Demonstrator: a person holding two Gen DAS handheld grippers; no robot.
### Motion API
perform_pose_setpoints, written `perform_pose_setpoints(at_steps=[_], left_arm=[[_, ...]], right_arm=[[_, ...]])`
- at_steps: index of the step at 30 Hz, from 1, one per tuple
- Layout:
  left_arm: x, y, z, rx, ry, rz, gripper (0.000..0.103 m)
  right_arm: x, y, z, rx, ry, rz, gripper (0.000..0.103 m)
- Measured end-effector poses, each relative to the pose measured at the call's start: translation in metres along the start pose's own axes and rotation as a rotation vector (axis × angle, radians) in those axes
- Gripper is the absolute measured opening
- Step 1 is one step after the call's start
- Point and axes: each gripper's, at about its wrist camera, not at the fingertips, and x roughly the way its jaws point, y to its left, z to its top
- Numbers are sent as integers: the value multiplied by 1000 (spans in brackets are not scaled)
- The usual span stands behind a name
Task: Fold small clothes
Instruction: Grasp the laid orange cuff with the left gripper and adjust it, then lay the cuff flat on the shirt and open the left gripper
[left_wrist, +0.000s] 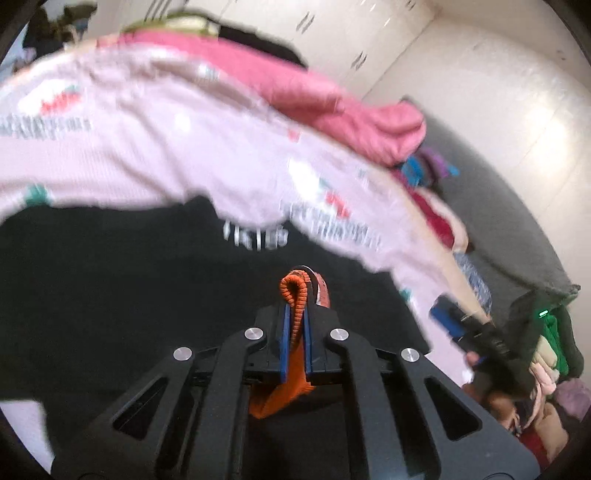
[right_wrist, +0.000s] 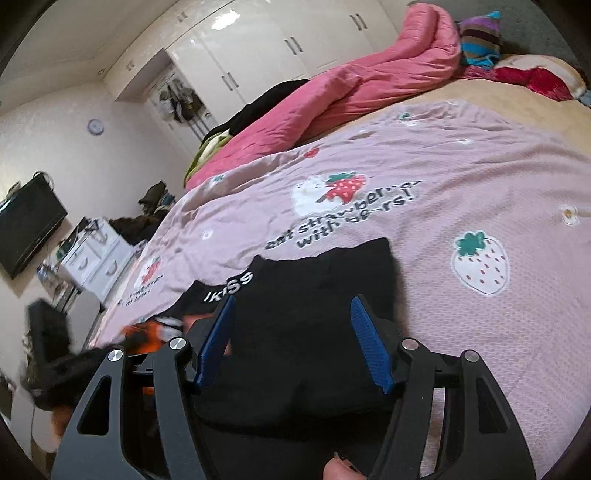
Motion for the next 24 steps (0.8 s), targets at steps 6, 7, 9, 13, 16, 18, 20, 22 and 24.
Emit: perform_pose_setpoints(at_steps=[6, 7, 9, 13, 16, 18, 20, 22, 24], left_arm=[[-28, 4, 15, -10, -68, 21, 0], [-26, 9, 15, -28, -61, 23, 0], [-20, 18, 15, -60, -37, 28, 0], [-13, 35, 12, -103, -7, 41, 1], [-12, 42, 11, -120, -3, 56, 1], [-11, 48, 10, -135, 0, 71, 1], [-11, 54, 9, -149, 5, 87, 3], [-11, 61, 7, -166, 8, 103, 7], [-13, 66, 6, -176, 5, 125, 14]], right_arm=[[7, 3, -3, -15, 21, -39, 63], [9, 4, -4, -29, 24, -52, 63], [11, 7, -6, -50, 26, -70, 63], [15, 13, -9, -96, 34, -95, 63], [20, 15, -11, -116, 46, -106, 63], [24, 17, -12, -131, 64, -120, 63], [28, 18, -13, -144, 76, -132, 63], [30, 19, -14, -156, 89, -139, 63], [30, 21, -14, -169, 93, -144, 63]])
